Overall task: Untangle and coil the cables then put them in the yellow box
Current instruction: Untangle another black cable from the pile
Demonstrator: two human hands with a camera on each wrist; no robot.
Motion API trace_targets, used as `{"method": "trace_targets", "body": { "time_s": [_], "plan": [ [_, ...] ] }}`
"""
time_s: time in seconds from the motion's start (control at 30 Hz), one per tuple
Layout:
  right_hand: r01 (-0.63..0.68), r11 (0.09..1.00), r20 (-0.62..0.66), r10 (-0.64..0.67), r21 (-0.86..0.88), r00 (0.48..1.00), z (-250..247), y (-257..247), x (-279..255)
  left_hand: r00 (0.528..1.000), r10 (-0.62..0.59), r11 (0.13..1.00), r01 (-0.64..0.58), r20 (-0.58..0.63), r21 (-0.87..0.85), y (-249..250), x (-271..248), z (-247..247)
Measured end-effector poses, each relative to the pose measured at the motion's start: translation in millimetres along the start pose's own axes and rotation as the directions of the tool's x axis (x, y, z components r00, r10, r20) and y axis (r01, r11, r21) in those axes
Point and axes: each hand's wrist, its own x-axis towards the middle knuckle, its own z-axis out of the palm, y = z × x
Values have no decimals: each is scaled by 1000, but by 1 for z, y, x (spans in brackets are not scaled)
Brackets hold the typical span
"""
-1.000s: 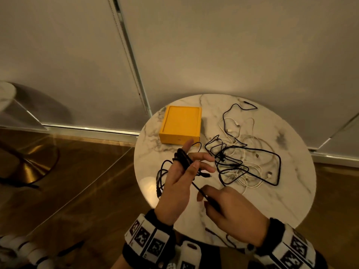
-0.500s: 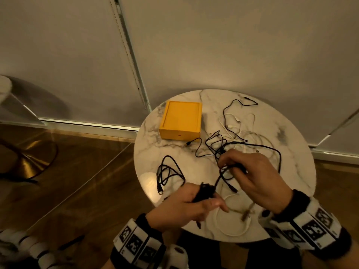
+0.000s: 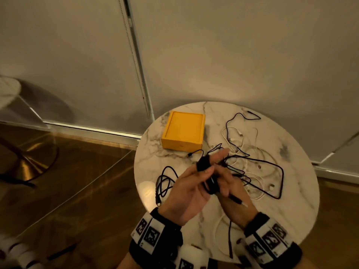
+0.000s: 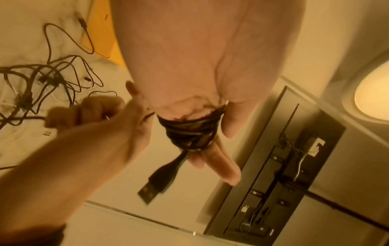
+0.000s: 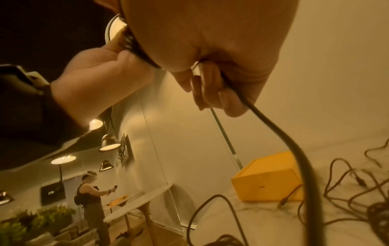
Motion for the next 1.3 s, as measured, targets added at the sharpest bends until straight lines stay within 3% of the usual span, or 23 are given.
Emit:
{"method": "trace_targets", "body": {
  "time_s": [0.07,0.2,0.37,0.5,0.6,0.67,0.73,0.8,0.83,0.87,1.0,1.17,1.3],
  "plan": [
    [21,999,-25,-22,-31,999,13,3,-4,996,52,990,-61,-77,-130,1,10,-8],
    [2,991,200,24,-131,979,24,11,-15,979,67,961,-116,-194,-251,7,21,-31],
    [109,956,237,-43,-273,971,9,9,-10,958,125,987,-146,-257,-65,-2,20,-49],
    [97,937,253,-9,-337,968,-1,9,-11,933,172,985,-164,-315,53,-7,20,-49],
    [91,936,258,0,-340,966,-9,6,-11,924,209,935,-94,-319,342,-13,20,-45],
    [62,954,284,25,-293,958,-16,3,-11,956,190,745,9,-225,667,-16,17,-41],
    [72,955,297,18,-288,955,-23,3,-14,986,82,398,101,-145,912,-20,14,-39],
    [96,932,249,-7,-350,969,-32,8,-20,989,-16,73,146,-146,987,-22,11,-43],
    [105,920,217,-22,-377,976,-39,10,-22,983,-78,-8,166,-166,986,-23,10,-44],
    [109,917,194,-36,-383,980,-45,12,-24,967,-162,11,202,-198,979,-23,8,-46],
    [109,946,194,-51,-306,980,-62,16,-25,886,-407,358,377,-221,854,-22,-1,-39],
    [27,983,112,-6,-184,994,-59,29,-31,846,-473,548,501,-246,670,-17,-2,-33],
    [-124,986,346,80,109,935,-44,31,-36,872,-472,726,469,-133,502,-15,-4,-33]
  ]
}}
